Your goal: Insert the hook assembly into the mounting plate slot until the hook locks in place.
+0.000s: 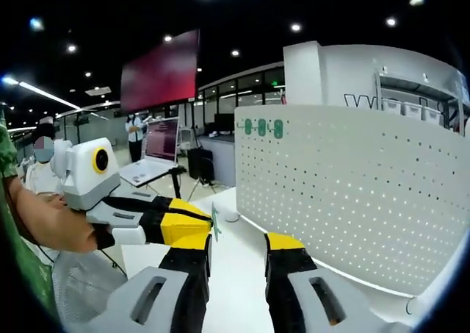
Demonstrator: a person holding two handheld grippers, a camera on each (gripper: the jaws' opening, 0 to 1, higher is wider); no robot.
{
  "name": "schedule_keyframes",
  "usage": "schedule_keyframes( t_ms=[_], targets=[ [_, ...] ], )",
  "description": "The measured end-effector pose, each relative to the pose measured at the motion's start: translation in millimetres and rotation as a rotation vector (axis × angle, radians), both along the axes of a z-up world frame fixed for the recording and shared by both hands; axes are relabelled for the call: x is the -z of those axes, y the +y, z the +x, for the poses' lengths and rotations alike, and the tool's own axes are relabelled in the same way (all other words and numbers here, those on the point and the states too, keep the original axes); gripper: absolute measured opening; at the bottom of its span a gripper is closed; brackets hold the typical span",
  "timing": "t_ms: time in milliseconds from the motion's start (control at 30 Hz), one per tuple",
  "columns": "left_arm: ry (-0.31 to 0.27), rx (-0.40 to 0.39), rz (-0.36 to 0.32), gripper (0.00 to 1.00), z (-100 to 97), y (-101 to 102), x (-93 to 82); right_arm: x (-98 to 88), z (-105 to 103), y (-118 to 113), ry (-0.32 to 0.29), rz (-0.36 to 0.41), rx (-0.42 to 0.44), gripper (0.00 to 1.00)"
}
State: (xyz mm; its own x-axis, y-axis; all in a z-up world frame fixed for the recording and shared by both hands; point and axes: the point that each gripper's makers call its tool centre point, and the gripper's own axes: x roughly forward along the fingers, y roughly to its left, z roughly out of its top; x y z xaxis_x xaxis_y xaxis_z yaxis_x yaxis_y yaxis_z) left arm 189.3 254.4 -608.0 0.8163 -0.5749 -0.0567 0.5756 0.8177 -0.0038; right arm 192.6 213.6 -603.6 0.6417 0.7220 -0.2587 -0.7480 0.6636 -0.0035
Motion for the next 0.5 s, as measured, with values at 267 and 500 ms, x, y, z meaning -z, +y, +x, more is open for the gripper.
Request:
schedule_keyframes(
  t_ms=[267, 500],
  targets=[
    [0.006, -0.016, 0.002, 0.03, 5.2, 2.1, -4.6, -3.1, 3.1, -12.5, -0.004, 0.023, 0.031, 0.35],
    [0.004, -0.032, 0.003, 0.03, 14.8, 5.8, -12.5, -14.1, 5.5, -27.2, -0.019, 0.043, 0.064, 0.39]
  ],
)
